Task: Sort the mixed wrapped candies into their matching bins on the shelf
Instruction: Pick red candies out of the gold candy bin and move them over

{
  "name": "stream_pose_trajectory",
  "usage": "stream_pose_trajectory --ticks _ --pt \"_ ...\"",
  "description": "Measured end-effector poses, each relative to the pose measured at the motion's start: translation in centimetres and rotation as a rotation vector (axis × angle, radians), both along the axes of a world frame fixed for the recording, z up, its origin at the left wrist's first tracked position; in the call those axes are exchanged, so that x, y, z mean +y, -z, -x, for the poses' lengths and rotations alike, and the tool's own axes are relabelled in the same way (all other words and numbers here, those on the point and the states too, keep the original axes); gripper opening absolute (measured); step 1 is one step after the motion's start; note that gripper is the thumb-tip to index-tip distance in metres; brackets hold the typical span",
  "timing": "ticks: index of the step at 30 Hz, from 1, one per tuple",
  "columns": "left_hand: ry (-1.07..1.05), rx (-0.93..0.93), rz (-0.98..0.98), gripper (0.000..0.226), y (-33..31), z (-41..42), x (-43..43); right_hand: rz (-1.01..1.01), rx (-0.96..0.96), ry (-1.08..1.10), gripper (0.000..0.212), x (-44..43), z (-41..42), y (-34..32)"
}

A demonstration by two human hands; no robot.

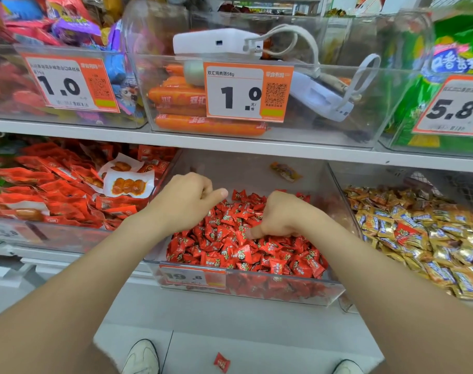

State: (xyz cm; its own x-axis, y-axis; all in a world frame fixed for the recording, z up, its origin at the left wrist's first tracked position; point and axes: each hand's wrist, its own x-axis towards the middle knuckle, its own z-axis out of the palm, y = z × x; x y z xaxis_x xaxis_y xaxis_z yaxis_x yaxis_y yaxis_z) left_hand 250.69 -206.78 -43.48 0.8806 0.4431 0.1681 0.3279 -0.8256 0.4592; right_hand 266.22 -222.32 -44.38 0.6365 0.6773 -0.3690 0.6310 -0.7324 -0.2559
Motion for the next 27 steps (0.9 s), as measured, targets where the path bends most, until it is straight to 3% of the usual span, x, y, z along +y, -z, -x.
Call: stream_pose_trajectory --ticks 4,8,11,14,17,20,23,27 --pt "0.118 0.051 0.056 0.018 0.3 -0.7 -1.4 -0.088 0.124 0.041 0.049 -0.2 -0.3 -0.1" --pt "0.164 0.080 0.081 0.018 0.6 -1.6 -2.5 -0.144 0.237 0.032 0.049 -1.4 -1.2 -1.2" --pt "0.167 0.105 0.125 0.014 0.1 -2.1 -3.0 -0.219 0.321 0.002 0.037 -2.8 -1.7 -2.1" --pt "0.203 0.182 0.401 0.036 -0.7 -2.2 -3.5 -0.324 0.379 -0.039 0.034 -4.1 -1.5 -2.6" --pt "0.296 0.227 0.566 0.021 -1.3 -1.8 -3.6 -0.344 0.441 -0.102 0.040 -5.1 -1.0 -2.8" --pt "0.270 0.230 0.512 0.013 -1.6 -1.6 -3.5 -0.326 0.476 -0.138 0.038 -5.7 -0.7 -2.9" --pt "0.166 0.295 0.470 0.021 -1.3 -1.5 -3.3 -0.351 0.501 -0.127 0.034 -6.1 -0.5 -2.9" --pt "0.066 0.346 0.154 0.040 -0.5 -1.2 -3.1 -0.339 0.404 -0.113 0.025 -6.5 -0.4 -3.0"
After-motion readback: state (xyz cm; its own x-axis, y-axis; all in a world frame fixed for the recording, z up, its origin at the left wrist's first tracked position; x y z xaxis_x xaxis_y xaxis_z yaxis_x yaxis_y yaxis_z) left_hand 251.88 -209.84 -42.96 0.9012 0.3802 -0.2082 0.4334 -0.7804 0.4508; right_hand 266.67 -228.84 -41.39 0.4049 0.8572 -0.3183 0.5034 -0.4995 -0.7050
